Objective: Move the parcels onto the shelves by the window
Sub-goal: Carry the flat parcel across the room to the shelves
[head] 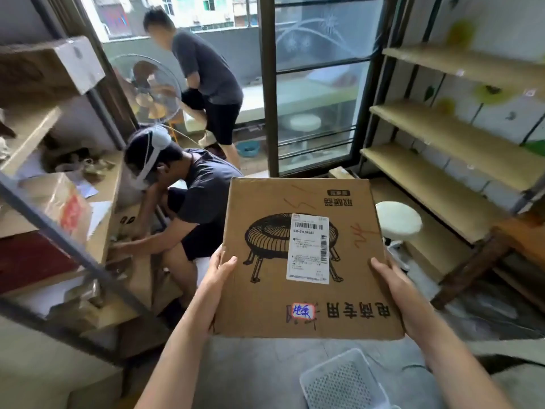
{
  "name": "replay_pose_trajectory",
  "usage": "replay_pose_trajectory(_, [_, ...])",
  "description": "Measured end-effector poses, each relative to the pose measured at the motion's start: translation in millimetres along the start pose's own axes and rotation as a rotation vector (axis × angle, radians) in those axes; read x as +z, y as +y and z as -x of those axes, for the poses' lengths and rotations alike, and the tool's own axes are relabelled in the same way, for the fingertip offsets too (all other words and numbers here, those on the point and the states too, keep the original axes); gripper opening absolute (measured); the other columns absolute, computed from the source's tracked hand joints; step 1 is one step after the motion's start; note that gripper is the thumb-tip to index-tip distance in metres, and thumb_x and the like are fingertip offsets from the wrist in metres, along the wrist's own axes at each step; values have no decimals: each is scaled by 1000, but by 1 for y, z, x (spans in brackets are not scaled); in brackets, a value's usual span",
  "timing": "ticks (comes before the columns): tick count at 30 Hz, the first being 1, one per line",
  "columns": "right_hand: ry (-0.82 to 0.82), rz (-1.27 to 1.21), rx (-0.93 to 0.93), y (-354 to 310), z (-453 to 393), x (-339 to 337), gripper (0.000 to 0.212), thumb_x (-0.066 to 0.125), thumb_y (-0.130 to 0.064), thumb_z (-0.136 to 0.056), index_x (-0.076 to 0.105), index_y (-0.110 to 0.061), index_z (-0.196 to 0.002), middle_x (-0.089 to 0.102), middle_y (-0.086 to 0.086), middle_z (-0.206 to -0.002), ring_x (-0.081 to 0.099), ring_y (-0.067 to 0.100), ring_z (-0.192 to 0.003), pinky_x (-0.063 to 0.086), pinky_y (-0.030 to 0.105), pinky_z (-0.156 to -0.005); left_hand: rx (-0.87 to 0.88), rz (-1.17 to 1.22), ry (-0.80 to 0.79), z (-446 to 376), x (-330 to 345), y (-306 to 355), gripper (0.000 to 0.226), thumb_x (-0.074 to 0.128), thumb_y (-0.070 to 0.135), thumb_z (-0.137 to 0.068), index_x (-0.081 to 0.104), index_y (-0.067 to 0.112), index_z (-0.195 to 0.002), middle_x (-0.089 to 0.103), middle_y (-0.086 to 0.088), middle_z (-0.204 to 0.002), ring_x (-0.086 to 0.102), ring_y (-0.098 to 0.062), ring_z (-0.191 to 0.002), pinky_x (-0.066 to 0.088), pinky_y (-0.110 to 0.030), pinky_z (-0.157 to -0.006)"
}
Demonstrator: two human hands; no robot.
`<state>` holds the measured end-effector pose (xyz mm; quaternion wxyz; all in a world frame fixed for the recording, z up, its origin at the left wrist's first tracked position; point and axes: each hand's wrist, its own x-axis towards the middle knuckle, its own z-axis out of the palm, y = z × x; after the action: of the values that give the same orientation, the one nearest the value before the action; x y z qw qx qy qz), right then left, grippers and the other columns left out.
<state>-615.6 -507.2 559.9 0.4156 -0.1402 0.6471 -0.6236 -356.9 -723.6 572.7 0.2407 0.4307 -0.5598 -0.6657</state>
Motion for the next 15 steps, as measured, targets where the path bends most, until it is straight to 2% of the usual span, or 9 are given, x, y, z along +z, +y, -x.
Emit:
replay_pose_trajectory(2, [29,-33,-5,-10,-22,1,35,58,-37,-97,51,-45,-131,78,9,-111,75,33,-99,61,46,-79,-11,21,-48,-38,5,8,54,54,31,-103,32,28,-152,60,-15,-139,67,-30,-111,56,-50,-95])
replay_pose_trajectory(5, [94,-70,2,-21,-61,4,35,58,-35,-97,51,-45,-130,78,7,-114,75,30,-102,59,44,-83,-9,-1,-106,-98,13,19,49,51,26,-104,37,28,-150,67,-14,-129,72,-23,-98,60,-39,-78])
replay_pose_trajectory(8, [159,-97,-16,-33,-107,5,36,58,-34,-98,52,-44,-131,77,7,-116,73,31,-104,58,46,-88,12,-4,-184,-163,25,37,60,62,31,-95,40,25,-150,71,-12,-120,76,-19,-91,61,-37,-75])
replay_pose_trajectory(12, [282,-135,-30,-52,-165,8,46,63,-36,-94,47,-45,-137,77,11,-113,73,36,-103,56,54,-93,20,-1,-307,-251,44,63,49,53,26,-103,41,28,-151,72,-14,-123,75,-23,-95,59,-42,-80])
replay_pose_trajectory(15, [376,-160,-36,-62,-198,6,56,67,-39,-90,47,-40,-142,78,9,-111,75,34,-100,57,53,-92,10,-17,-370,-305,61,80,50,51,23,-103,40,28,-152,75,-7,-113,78,-15,-82,61,-32,-68])
